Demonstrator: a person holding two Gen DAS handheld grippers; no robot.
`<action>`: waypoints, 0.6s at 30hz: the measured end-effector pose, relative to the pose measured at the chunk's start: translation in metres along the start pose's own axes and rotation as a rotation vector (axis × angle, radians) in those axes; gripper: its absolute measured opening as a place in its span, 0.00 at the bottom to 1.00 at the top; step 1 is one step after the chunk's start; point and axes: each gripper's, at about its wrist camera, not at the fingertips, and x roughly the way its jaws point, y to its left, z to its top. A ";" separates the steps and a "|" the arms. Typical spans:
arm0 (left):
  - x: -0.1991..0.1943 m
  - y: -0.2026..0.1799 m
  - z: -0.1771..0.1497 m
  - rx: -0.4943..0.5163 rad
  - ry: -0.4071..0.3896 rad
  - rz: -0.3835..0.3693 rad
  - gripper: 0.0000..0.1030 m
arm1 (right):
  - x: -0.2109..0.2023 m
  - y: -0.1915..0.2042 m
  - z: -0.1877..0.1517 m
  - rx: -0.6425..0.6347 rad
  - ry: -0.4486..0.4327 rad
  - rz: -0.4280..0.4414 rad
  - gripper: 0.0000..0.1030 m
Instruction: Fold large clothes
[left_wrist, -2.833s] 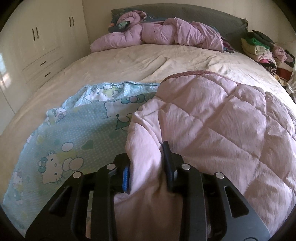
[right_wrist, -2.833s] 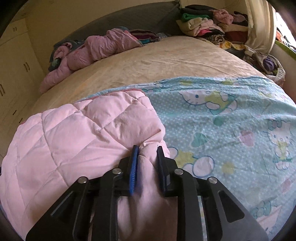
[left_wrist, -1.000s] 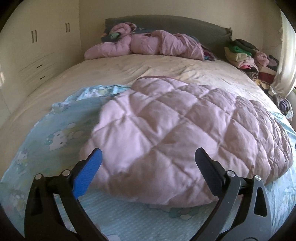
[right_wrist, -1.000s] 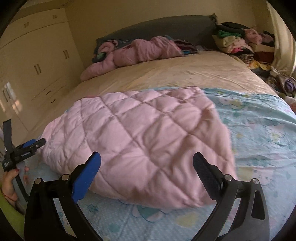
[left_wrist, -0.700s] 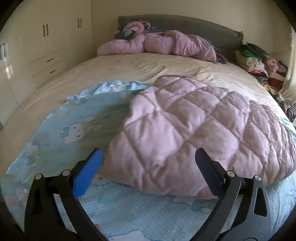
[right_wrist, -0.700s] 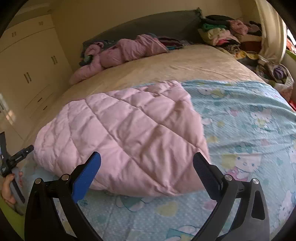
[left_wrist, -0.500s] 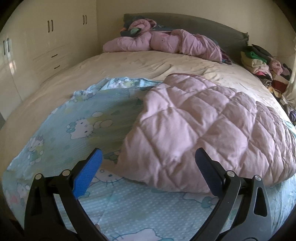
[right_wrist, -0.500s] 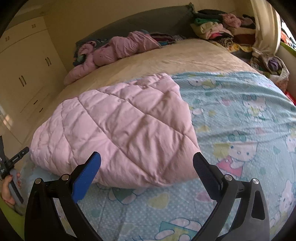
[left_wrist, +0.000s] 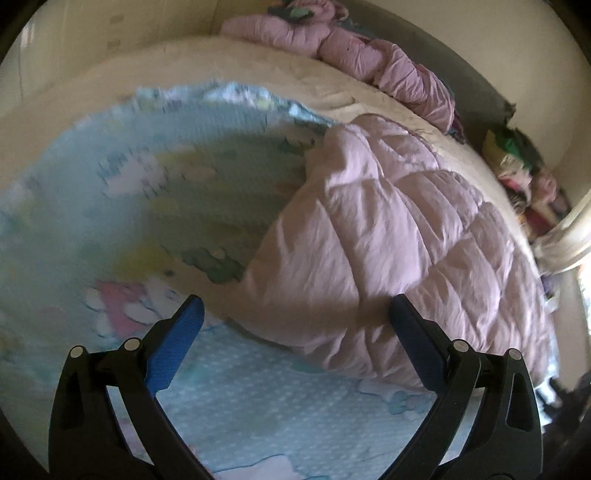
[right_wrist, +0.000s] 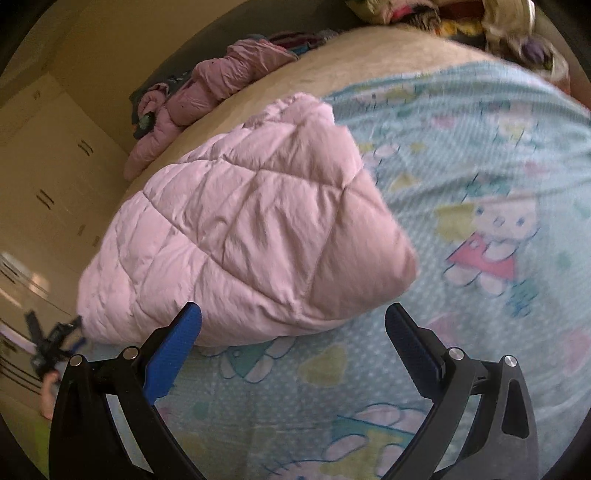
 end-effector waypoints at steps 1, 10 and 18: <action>0.005 0.002 0.000 -0.027 0.016 -0.031 0.91 | 0.004 -0.001 0.000 0.020 0.013 0.020 0.96; 0.040 0.005 0.007 -0.184 0.082 -0.153 0.92 | 0.043 -0.013 0.011 0.258 0.081 0.170 0.96; 0.060 0.009 0.012 -0.257 0.094 -0.193 0.92 | 0.064 -0.012 0.030 0.321 0.053 0.201 0.96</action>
